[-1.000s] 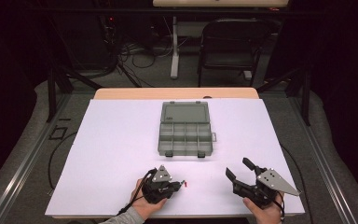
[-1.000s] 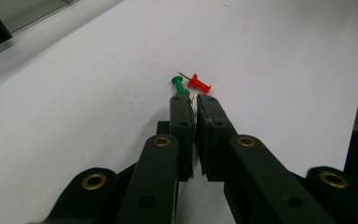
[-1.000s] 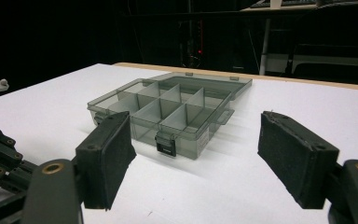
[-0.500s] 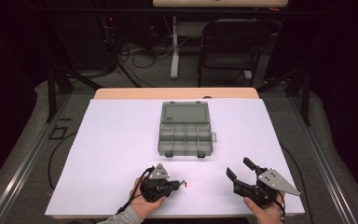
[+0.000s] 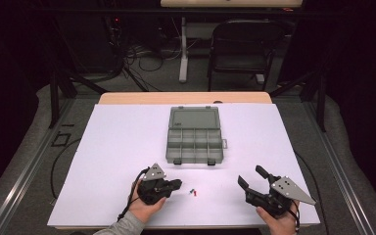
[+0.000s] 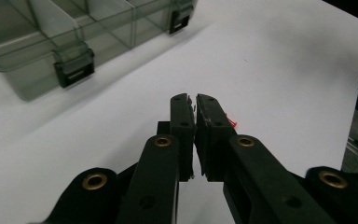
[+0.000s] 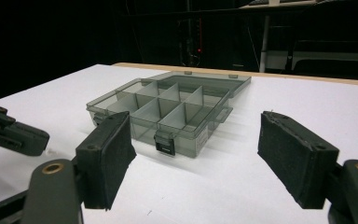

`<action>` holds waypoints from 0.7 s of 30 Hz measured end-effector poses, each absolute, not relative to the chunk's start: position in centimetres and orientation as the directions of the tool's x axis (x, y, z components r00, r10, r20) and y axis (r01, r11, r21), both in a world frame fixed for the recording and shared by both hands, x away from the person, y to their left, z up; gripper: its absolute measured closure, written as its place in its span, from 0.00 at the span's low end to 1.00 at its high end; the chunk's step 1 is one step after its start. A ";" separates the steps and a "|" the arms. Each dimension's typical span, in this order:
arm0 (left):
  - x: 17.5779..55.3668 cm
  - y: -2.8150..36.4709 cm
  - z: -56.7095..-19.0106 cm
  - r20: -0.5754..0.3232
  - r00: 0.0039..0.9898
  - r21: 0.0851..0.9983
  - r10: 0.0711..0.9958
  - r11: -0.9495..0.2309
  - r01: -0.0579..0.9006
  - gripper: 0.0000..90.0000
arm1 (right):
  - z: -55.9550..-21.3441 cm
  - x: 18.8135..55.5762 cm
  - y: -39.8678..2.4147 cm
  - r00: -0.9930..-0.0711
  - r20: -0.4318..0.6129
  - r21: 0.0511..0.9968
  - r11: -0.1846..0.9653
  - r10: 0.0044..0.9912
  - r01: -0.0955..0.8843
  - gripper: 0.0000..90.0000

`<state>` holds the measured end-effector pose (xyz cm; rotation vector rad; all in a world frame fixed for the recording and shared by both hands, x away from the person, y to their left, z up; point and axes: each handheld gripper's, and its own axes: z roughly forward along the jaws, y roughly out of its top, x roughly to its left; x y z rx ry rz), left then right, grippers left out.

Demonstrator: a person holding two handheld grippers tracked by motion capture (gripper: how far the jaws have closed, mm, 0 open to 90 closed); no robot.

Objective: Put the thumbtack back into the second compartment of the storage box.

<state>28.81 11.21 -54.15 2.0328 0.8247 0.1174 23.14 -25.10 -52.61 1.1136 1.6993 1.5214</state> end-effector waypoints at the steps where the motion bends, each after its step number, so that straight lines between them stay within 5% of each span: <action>1: 29.0 11.5 -54.1 -0.227 0.767 0.785 0.601 -0.353 0.509 0.95 | -52.6 23.1 -25.1 -0.472 0.103 0.980 -0.009 0.875 0.197 0.28; 21: 32.9 12.6 -49.5 -0.261 0.724 0.834 0.639 -0.229 0.502 0.95 | -52.8 23.3 -25.2 -0.460 0.112 0.978 -0.016 0.881 0.208 0.28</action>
